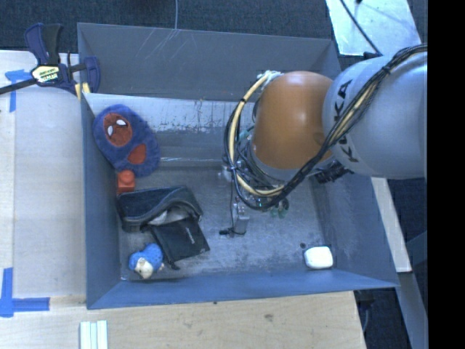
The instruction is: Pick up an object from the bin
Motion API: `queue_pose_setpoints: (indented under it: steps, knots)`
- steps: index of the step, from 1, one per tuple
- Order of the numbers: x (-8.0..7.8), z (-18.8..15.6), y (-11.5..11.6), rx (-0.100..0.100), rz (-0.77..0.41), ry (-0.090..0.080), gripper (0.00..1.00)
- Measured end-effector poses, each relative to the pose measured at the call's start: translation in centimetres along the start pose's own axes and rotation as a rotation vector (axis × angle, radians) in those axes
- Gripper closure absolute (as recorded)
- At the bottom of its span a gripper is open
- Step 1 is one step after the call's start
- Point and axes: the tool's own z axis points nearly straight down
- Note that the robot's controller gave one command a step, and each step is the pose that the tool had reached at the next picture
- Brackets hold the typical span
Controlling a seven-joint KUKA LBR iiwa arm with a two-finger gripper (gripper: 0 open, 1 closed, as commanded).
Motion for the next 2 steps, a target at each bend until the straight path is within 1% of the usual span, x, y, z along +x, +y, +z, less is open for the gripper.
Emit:
queue_pose_setpoints:
  steps: [1,2]
  knots:
    - [0.8,8.0,6.3,0.019,-0.15,-0.015,0.0]
    - [1.6,5.2,11.6,0.004,-0.519,-0.006,0.0]
